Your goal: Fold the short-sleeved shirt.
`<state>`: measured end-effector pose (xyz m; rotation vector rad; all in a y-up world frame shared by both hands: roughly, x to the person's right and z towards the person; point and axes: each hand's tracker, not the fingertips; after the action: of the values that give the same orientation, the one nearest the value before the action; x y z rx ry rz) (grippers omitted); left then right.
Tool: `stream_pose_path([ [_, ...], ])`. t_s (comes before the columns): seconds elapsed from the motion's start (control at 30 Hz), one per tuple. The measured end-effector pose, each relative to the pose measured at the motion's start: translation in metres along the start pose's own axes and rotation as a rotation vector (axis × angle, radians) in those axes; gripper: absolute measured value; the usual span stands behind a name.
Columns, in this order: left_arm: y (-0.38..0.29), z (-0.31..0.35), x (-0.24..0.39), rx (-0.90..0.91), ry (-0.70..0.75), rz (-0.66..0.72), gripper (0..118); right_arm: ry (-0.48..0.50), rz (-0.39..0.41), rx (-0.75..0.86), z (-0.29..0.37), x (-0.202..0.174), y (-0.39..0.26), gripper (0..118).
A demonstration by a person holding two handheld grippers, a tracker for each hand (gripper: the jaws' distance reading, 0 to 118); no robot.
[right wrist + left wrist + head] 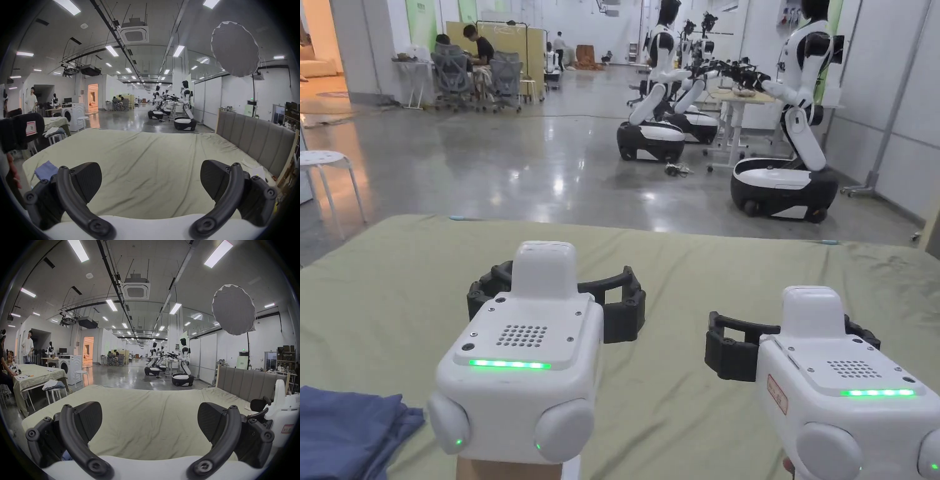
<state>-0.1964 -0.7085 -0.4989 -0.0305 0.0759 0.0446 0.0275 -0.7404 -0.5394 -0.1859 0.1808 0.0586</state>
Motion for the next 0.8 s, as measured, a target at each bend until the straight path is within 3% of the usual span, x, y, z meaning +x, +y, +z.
stream_pose_path([
  [0.27, -0.007, 0.0, -0.006, -0.025, 0.027, 0.008, 115, 0.065, -0.111, -0.015, 0.015, 0.009, -0.002, 118],
  [0.47, -0.007, 0.001, -0.004, -0.012, 0.029, -0.008, 115, 0.046, -0.06, 0.013, 0.026, -0.003, 0.0, 118],
  [0.63, -0.006, 0.004, -0.002, -0.004, 0.023, -0.009, 115, 0.065, -0.08, 0.026, 0.027, -0.003, 0.001, 118],
  [0.8, -0.008, 0.005, -0.004, -0.001, 0.024, -0.013, 115, -0.021, -0.035, 0.089, 0.027, -0.005, 0.001, 118],
])
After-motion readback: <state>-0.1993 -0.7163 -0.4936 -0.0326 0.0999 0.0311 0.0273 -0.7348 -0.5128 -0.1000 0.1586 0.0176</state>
